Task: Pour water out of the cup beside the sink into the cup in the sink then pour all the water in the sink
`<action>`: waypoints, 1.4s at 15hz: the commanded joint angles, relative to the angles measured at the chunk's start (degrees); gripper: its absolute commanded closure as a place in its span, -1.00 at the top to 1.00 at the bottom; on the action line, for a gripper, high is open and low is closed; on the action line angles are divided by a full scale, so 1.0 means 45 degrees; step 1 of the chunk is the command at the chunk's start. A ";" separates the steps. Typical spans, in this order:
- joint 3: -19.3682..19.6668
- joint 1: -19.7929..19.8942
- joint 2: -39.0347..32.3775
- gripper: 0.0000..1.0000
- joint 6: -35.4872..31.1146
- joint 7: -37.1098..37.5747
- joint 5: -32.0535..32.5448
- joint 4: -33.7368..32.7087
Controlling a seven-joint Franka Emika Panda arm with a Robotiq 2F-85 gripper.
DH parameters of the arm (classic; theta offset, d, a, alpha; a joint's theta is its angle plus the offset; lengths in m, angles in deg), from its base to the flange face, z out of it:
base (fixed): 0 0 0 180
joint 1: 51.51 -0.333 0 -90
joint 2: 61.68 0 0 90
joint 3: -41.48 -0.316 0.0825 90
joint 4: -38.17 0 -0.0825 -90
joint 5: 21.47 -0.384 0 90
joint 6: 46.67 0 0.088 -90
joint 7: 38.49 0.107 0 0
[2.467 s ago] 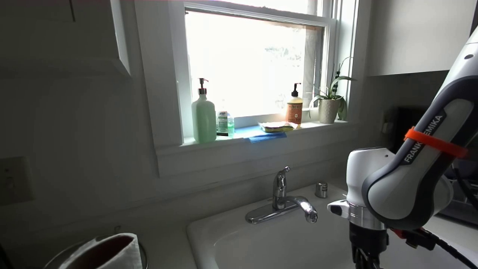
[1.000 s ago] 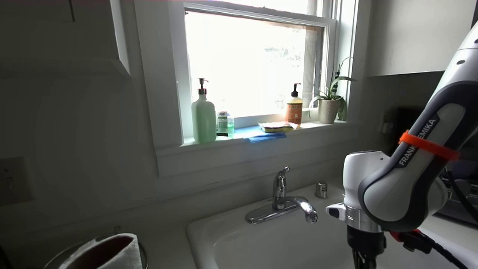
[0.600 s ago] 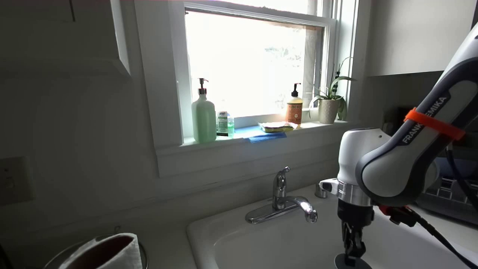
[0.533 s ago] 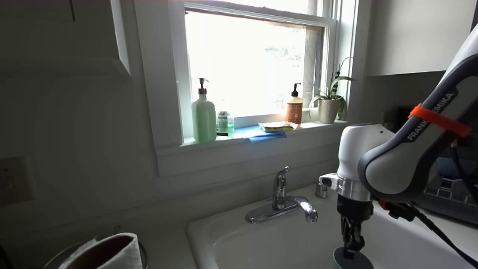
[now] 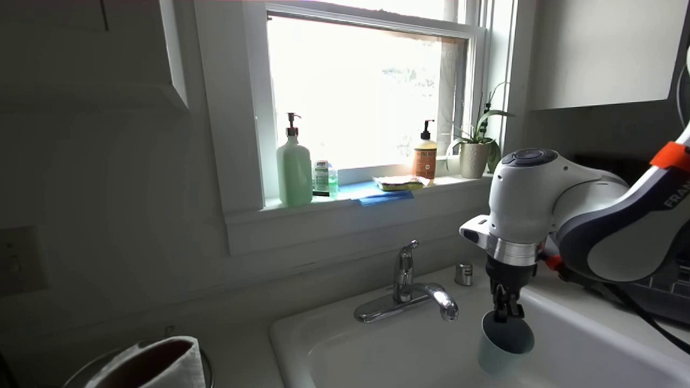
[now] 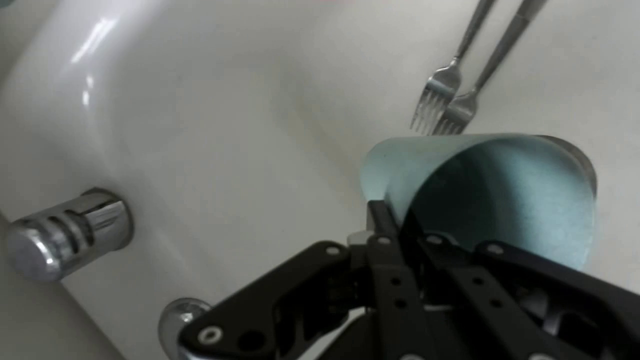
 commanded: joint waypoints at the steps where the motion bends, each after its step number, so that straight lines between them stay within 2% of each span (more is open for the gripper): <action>1: -0.0233 0.0245 0.0090 -0.91 0.0039 0.0888 0.1123 -0.0042; 3: -0.0059 0.0011 0.0163 -0.91 0.0023 0.1805 0.2063 -0.0046; 6: -0.0038 -0.0022 0.0171 -0.91 0.0026 0.1934 0.2221 -0.0047; 7: -0.0036 -0.0019 0.0364 -0.98 0.0191 0.1712 0.2285 0.0069; 8: 0.0177 -0.0228 0.0565 -0.98 0.0361 0.2451 0.3484 0.0073; 9: 0.0098 -0.0228 0.0698 -0.98 0.0598 0.2701 0.4060 0.0118; 13: -0.0350 -0.0088 0.1073 -0.98 0.1339 0.3577 0.5891 0.0314; 19: -0.1227 -0.0117 0.1776 -0.98 0.3049 0.6329 0.9448 0.0547; 21: -0.1608 -0.0102 0.1981 -0.98 0.3755 0.7065 1.0212 0.0722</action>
